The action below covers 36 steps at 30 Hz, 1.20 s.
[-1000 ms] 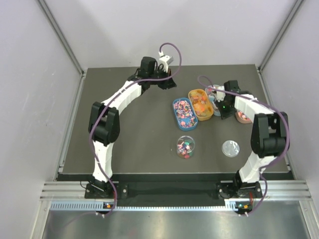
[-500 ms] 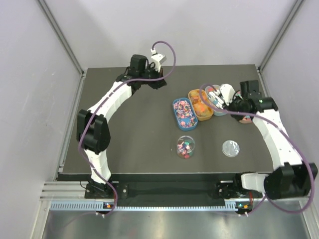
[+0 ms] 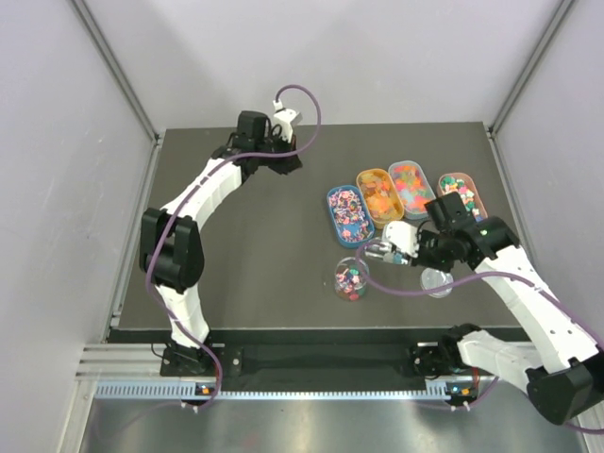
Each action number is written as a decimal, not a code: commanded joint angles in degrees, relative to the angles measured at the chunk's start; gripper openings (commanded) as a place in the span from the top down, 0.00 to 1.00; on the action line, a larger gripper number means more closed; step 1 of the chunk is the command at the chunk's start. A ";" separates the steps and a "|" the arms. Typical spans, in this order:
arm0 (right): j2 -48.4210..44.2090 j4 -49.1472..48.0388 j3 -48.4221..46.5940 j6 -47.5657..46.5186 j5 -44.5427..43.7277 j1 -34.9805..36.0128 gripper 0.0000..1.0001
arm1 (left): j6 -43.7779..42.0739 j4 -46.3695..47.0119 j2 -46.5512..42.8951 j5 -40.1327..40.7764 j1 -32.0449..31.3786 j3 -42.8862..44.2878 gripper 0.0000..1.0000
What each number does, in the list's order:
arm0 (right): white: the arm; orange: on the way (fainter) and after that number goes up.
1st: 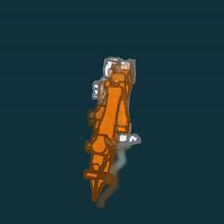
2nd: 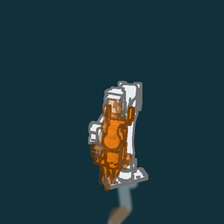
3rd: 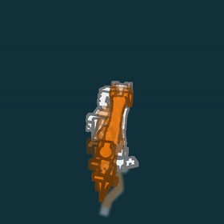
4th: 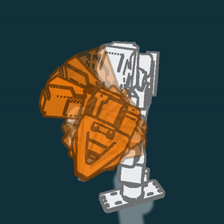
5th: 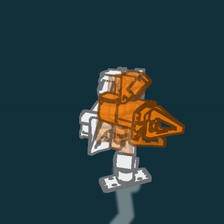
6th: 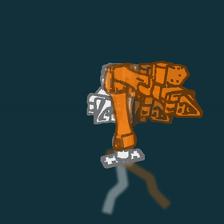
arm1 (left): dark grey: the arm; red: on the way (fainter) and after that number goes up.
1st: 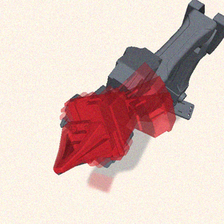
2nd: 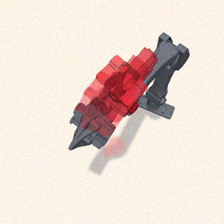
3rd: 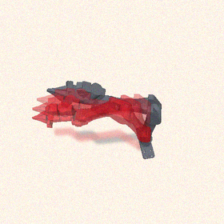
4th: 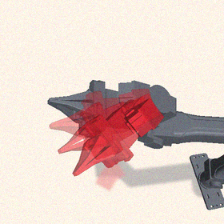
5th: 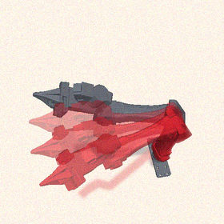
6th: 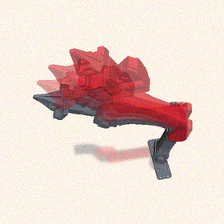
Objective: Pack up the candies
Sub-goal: Place the fake candies in the packing bottle, then scoop the fake candies from the storage box.
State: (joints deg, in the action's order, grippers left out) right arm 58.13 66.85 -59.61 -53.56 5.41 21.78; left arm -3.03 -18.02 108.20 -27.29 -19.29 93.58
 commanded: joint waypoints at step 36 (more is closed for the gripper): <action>17.37 17.61 -12.19 1.09 -27.56 25.68 1.00 | 5.49 9.85 -9.41 -4.26 3.91 -12.46 1.00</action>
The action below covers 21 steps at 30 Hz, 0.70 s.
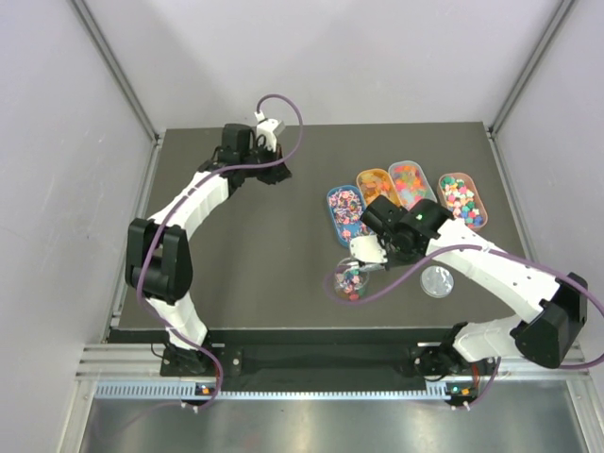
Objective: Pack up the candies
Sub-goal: Scoop the fake candies from the storage box.
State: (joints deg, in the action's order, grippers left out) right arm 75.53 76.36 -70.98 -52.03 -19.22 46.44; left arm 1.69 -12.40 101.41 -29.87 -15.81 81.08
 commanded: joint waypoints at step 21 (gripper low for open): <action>4.19 -7.01 -21.12 12.56 8.24 -16.11 1.00 | 14.56 -0.96 7.58 -30.60 -16.26 23.16 1.00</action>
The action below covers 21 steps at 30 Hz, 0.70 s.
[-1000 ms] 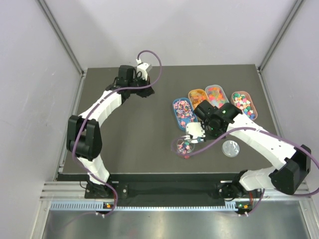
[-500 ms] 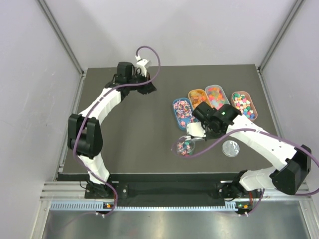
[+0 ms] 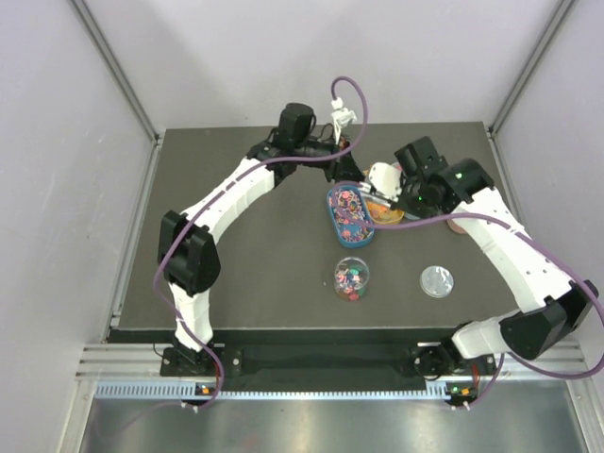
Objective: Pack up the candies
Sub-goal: Scoop the fake candies from the storage box.
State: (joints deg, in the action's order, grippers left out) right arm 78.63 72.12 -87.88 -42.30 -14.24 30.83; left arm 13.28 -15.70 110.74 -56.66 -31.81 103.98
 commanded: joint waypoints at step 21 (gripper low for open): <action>0.21 -2.95 -18.03 9.60 11.95 -4.45 1.00 | 2.28 2.87 6.68 0.41 -3.78 0.78 1.00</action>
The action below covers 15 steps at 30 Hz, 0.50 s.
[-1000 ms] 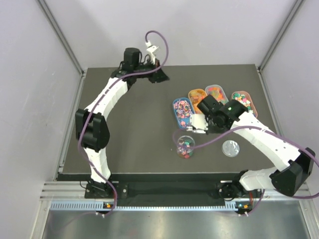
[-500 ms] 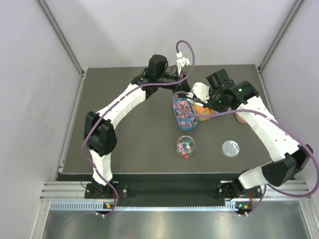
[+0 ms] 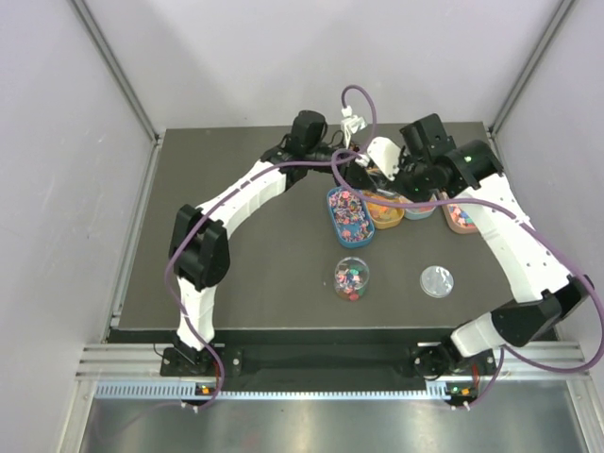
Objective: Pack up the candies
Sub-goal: Scoop the fake candies from the storage box.
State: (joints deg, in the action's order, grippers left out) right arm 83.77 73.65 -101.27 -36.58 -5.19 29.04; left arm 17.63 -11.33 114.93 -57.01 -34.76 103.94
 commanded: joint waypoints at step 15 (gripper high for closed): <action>-12.49 -6.33 22.69 10.12 -7.19 -24.55 1.00 | -5.94 6.85 2.04 11.65 0.05 3.90 1.00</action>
State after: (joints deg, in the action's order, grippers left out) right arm 71.77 69.32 -80.23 -28.32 -8.12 7.01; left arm 13.63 -9.37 117.67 -48.14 -35.00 107.15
